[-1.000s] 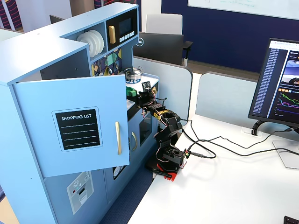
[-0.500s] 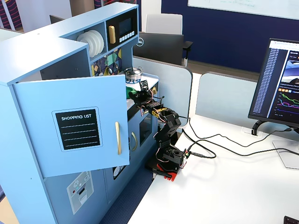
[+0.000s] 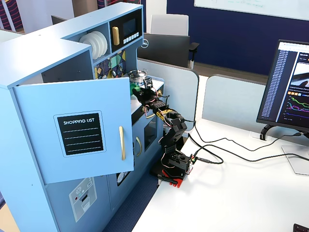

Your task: Pick up the lid from the counter and put it on the green recipient

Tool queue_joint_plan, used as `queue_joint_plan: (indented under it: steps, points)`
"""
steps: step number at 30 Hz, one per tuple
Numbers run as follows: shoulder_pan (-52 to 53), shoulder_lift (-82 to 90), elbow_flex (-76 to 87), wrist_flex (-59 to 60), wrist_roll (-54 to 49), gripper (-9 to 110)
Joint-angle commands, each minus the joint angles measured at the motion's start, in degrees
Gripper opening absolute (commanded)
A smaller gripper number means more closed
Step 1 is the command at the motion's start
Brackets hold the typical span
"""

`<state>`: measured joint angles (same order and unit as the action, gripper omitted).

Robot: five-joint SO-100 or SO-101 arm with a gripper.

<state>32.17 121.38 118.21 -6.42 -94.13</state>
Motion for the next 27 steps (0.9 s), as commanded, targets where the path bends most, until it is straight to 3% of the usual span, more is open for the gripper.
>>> queue_joint_plan:
  steps: [1,8,27]
  points:
    - [-2.5,1.9,-12.2,2.6,0.6,0]
    - [-7.4,2.3,-22.7,9.3,3.3,0]
    - [-24.3,3.1,-31.6,23.9,1.2,0]
